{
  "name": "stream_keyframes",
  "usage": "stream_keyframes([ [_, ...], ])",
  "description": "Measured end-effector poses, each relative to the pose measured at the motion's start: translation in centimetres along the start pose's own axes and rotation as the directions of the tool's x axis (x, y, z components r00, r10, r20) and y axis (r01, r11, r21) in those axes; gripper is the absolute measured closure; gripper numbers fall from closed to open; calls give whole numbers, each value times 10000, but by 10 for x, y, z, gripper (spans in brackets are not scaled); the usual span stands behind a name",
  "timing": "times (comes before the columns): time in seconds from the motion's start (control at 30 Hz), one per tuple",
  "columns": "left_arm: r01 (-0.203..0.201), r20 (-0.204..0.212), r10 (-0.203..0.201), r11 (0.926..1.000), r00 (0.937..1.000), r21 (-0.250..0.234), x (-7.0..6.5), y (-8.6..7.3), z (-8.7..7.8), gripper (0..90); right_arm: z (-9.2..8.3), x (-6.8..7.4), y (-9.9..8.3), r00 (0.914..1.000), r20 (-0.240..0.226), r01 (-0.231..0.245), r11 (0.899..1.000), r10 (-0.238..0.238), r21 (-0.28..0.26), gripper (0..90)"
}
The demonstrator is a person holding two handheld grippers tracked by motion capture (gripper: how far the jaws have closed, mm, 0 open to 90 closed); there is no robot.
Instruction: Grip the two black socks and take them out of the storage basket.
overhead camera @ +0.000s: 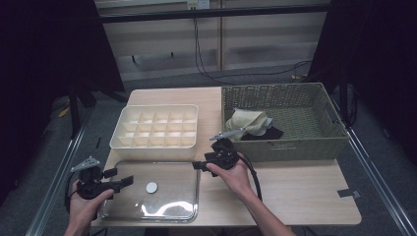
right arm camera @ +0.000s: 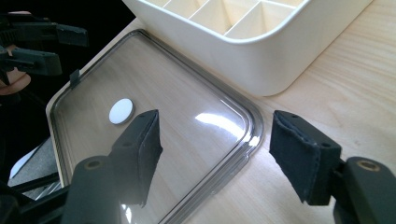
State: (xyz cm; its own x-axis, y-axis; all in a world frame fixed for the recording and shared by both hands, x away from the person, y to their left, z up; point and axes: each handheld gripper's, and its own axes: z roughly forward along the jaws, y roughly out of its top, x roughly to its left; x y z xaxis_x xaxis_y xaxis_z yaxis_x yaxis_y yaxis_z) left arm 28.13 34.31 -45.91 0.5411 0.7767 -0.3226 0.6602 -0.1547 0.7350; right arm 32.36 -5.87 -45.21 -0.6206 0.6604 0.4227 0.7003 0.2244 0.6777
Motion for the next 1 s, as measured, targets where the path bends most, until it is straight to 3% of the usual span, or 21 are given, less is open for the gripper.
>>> stream_keyframes([
  [0.03,-38,44,38,10000,10000,14,-3,0,2,122,-4,0,2,9997,-241,44,9999,-47,-138,335],
  [0.17,-56,220,54,9999,9997,108,-8,0,6,123,-11,4,7,9992,-281,258,9992,-267,-318,335],
  [0.23,-316,479,305,9993,9984,223,-14,-1,8,115,-18,6,11,9987,-334,367,9984,-382,-436,335],
  [0.67,-1051,849,1011,9935,9913,448,-39,0,17,140,-46,-1,27,9988,28,495,9950,-495,-862,344],
  [1.0,-1256,980,1204,9909,9879,488,-51,0,23,135,-73,-27,34,9975,646,348,9929,-275,-1137,379],
])
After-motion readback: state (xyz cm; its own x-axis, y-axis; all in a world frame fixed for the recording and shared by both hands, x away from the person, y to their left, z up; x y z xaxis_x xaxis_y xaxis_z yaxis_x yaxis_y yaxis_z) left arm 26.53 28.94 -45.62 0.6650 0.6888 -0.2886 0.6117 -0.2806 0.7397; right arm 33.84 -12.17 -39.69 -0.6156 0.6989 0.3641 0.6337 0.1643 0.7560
